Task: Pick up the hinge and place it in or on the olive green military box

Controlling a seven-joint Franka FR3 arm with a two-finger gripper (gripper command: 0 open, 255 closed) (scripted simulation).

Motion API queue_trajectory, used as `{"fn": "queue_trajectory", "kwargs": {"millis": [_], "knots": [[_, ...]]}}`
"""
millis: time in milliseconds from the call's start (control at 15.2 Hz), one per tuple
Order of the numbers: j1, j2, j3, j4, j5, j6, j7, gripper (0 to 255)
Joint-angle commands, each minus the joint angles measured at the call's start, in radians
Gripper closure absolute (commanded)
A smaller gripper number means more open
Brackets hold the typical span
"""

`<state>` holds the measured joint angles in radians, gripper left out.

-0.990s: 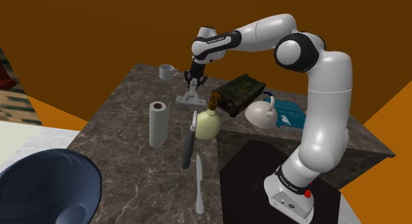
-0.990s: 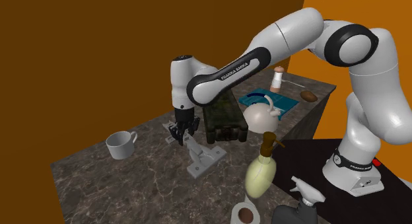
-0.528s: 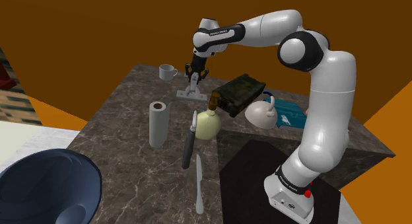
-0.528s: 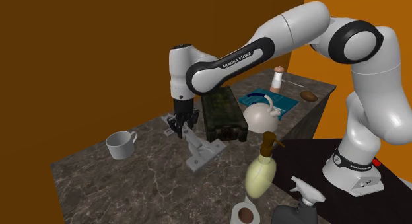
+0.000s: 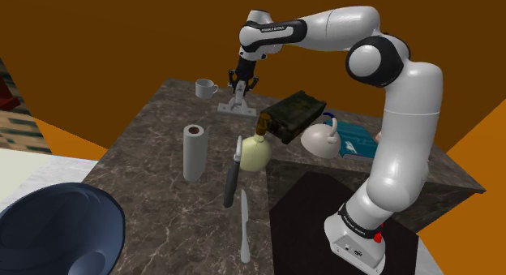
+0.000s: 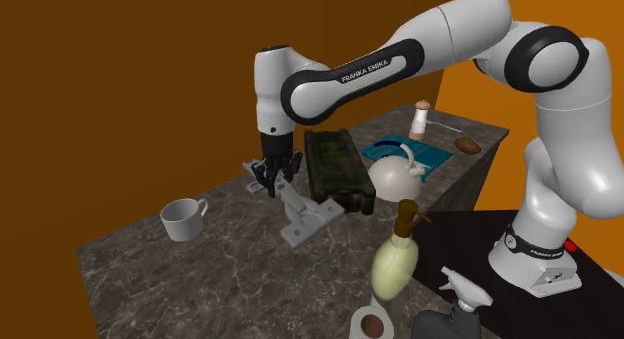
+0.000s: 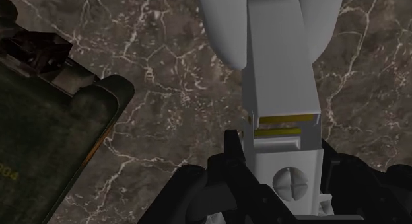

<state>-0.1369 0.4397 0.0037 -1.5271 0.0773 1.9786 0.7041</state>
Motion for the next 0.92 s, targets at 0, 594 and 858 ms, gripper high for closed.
{"fn": "queue_trajectory", "kwargs": {"millis": [0,594,858], "knots": [[-0.001,-0.007,0.0,0.016,-0.001,-0.023,0.001,255],[-0.112,-0.107,-0.047,-0.127,0.019,0.008,-0.165,255],[-0.167,-0.134,-0.074,-0.167,0.027,0.013,-0.25,255]]}}
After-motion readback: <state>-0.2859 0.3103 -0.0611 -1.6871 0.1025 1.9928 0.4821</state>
